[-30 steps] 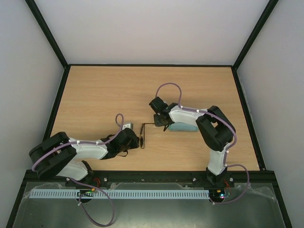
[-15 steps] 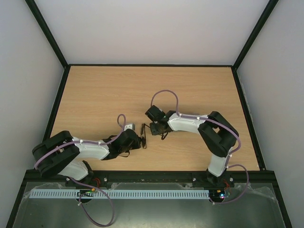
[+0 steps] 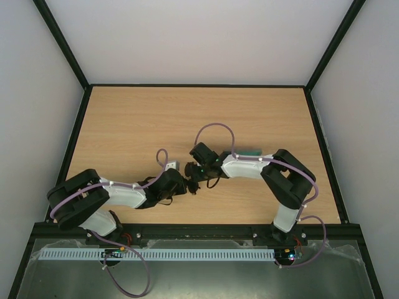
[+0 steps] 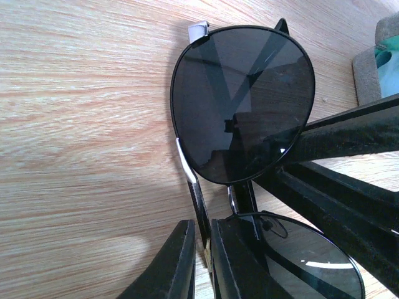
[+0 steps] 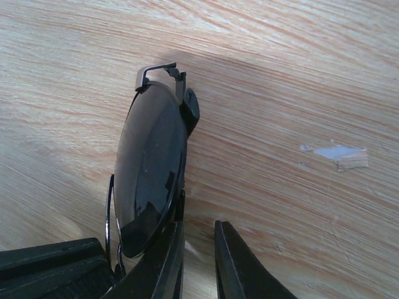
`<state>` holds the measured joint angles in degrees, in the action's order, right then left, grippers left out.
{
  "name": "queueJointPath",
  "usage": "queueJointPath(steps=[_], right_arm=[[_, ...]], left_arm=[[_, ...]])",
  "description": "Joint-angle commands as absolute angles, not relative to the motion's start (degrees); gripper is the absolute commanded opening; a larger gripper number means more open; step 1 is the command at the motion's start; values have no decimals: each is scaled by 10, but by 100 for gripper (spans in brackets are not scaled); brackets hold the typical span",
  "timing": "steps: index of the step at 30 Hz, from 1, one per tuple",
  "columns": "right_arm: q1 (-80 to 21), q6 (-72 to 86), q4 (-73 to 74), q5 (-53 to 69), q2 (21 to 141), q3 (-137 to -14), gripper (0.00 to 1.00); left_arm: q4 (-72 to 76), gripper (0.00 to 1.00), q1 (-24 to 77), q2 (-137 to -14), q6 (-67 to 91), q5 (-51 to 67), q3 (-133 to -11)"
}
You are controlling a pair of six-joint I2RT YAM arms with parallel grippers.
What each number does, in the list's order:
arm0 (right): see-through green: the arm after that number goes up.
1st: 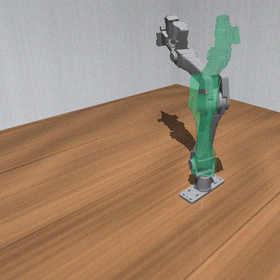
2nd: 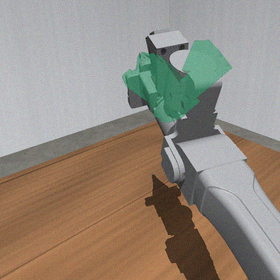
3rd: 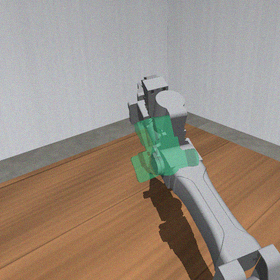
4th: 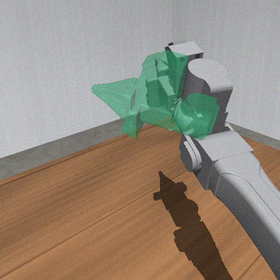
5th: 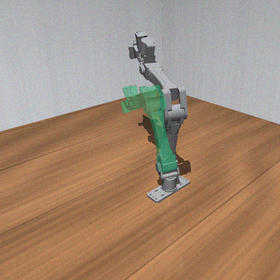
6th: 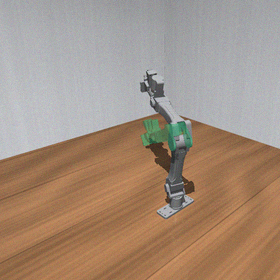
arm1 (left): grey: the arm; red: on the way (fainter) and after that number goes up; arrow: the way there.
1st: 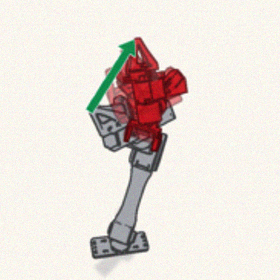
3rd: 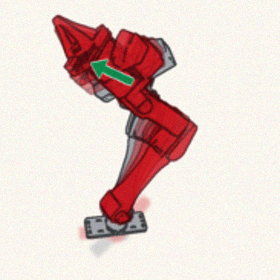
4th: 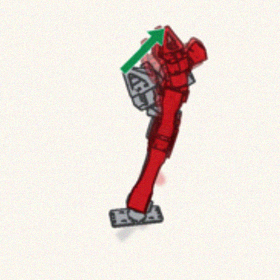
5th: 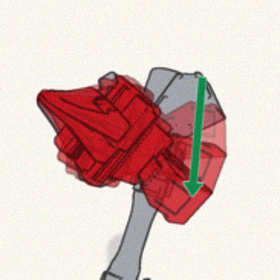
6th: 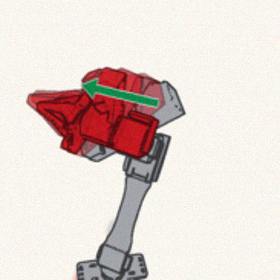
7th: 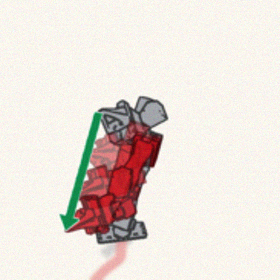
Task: Organize the sunglasses
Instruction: Fold the sunglasses at the center of the board.
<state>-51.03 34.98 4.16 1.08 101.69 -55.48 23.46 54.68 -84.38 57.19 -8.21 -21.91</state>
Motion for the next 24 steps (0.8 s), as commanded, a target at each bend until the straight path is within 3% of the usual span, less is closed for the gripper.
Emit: queueJointPath(steps=[1,24], right_arm=[[-517,361,66,39,1008,-523,17],[-516,377,114,-12,876,-462,22]], left_arm=[[212,12,551,-859,570,-88,-224],[169,12,547,-794,564,-109,-200]])
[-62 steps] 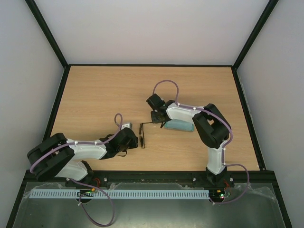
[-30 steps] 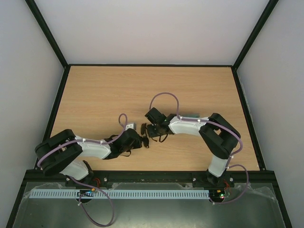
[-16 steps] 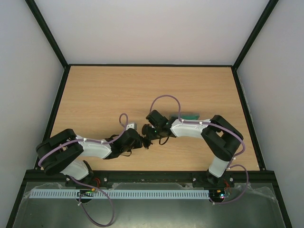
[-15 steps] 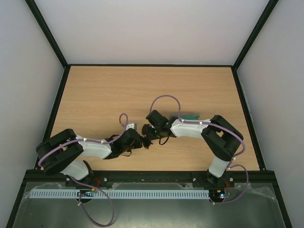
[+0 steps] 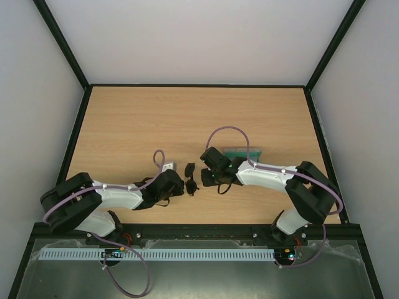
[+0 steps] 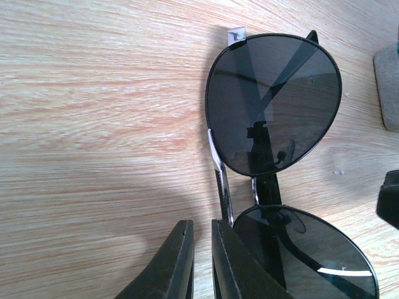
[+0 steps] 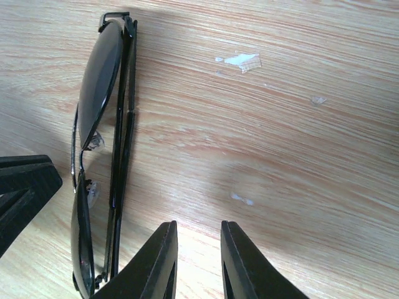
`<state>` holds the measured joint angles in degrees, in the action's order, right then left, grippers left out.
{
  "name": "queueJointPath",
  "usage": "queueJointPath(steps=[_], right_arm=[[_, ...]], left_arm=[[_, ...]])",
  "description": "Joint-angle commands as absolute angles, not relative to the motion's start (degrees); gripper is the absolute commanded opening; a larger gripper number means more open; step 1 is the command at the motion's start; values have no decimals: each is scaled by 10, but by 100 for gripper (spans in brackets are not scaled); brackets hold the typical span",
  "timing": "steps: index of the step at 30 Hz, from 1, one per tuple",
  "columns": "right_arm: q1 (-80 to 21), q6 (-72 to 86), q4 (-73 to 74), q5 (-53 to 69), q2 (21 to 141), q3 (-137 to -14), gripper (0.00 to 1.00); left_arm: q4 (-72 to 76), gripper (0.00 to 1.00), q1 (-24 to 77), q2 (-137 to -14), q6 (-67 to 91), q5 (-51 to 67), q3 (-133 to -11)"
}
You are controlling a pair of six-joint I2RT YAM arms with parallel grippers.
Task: Organize the sunglasses
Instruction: Fold the sunglasses at the center of the board, then adjust the sunglasses at the center of the board.
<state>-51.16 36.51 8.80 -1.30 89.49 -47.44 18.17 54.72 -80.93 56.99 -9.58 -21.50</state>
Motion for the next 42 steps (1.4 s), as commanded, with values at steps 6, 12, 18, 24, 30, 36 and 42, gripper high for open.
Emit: queueJointPath(steps=[6,12,18,24,30,36,42], right_arm=[[-517,375,103,-12,900,-480,22],[-519,375,101,11,918,-495,17],[-537,377,116,12,918,-507,16],[-558,384,125,8,923,-533,15],[-570,384,128,15,942,-564,15],[-572,379,129,17,981,-595,13],[-572,376,166,-21,941,-594,20]], left_arm=[[168,15,543,-794,563,-110,-195],[189,7,542,-813,563,-96,-190],[215,3,540,-830,569,-90,-175],[248,2,536,-853,573,-78,-167],[268,2,532,-859,574,-71,-155],[292,2,521,-856,578,-62,-130],[278,2,507,-812,575,-59,-99]])
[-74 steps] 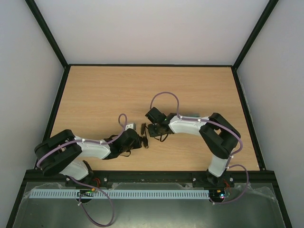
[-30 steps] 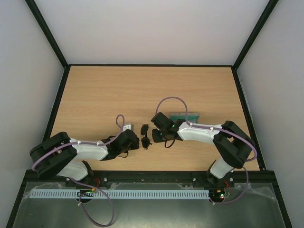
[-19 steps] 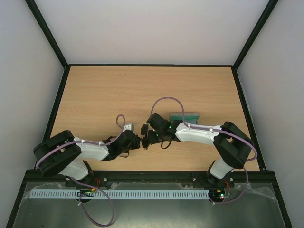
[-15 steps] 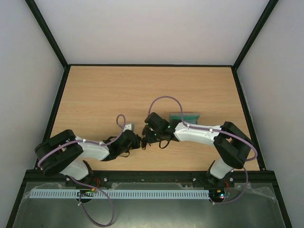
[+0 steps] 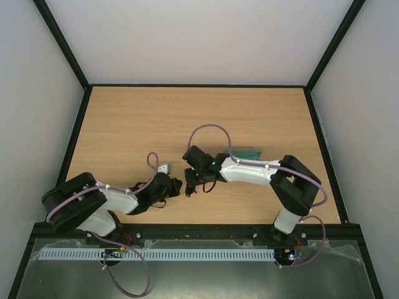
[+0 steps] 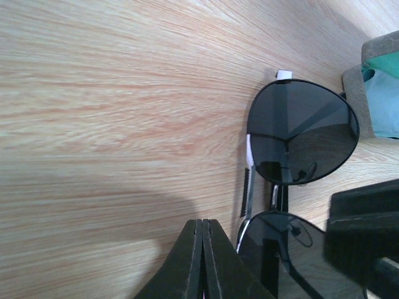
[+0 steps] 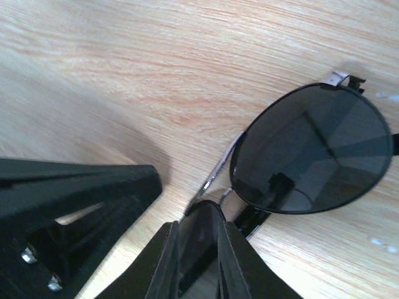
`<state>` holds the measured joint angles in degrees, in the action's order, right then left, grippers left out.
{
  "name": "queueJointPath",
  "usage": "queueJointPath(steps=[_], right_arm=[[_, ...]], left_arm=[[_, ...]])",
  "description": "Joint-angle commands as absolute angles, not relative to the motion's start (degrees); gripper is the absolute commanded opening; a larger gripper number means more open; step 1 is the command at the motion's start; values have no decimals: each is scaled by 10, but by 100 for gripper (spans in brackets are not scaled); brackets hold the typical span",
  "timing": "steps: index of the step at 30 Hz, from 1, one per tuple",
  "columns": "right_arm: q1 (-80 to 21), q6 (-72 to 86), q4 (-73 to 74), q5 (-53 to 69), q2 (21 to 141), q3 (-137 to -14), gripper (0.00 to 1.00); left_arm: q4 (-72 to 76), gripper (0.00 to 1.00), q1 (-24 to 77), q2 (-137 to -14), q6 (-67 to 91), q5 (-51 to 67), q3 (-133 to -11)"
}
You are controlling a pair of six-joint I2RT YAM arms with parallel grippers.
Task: Organize the sunglasses
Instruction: Adjust the sunglasses at the center of the board.
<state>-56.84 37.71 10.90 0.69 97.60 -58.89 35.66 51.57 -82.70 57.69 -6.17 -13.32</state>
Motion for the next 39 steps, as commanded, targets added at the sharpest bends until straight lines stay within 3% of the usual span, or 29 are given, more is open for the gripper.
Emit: queueJointPath(steps=[1,15,39], right_arm=[[-573,378,170,-29,926,-584,23],[-577,467,50,24,811,-388,16],[-578,449,44,37,905,-494,14]], left_arm=[[271,2,504,-801,573,-61,-95],[255,2,515,-750,564,-40,-71],[408,2,561,-917,587,-16,-97]])
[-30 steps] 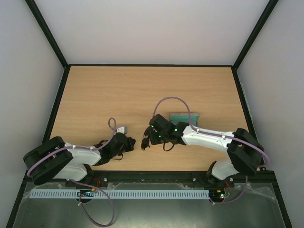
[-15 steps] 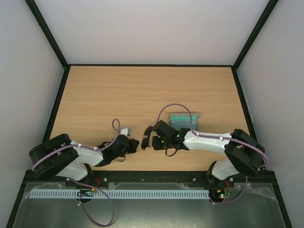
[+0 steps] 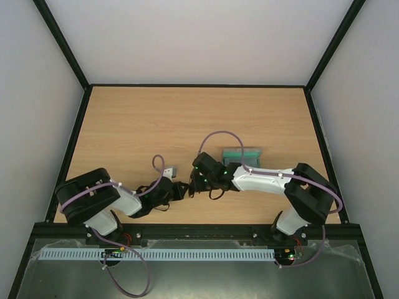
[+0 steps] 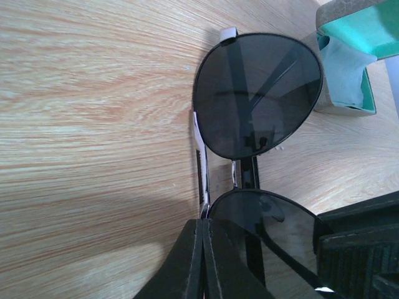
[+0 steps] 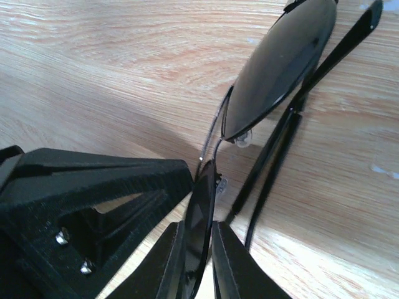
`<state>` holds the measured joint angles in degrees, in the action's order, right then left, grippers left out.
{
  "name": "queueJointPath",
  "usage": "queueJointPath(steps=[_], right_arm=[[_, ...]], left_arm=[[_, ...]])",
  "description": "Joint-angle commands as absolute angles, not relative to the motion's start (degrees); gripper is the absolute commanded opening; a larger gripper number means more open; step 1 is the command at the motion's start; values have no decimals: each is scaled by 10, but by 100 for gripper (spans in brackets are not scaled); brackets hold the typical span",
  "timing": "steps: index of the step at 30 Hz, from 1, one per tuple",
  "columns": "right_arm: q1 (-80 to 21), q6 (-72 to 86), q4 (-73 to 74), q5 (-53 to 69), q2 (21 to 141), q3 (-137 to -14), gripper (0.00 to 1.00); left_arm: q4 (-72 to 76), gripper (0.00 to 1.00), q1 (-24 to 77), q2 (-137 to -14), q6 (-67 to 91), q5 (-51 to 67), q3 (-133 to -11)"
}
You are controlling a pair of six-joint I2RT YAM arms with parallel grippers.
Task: Organize the sunglasses
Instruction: Adjust the sunglasses at the center of the board.
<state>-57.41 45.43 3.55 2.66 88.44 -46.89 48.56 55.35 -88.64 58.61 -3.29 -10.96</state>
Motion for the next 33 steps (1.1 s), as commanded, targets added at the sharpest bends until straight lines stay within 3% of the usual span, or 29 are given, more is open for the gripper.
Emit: queueJointPath(steps=[1,12,33], right_arm=[[-579,448,42,39,907,-497,13],[-581,434,73,25,953,-556,8],[-665,421,290,-260,1063,-719,4]], left_arm=[[410,2,561,-919,587,-15,-97],[428,2,567,-903,608,-21,-63],[574,2,566,-912,659,-27,68]])
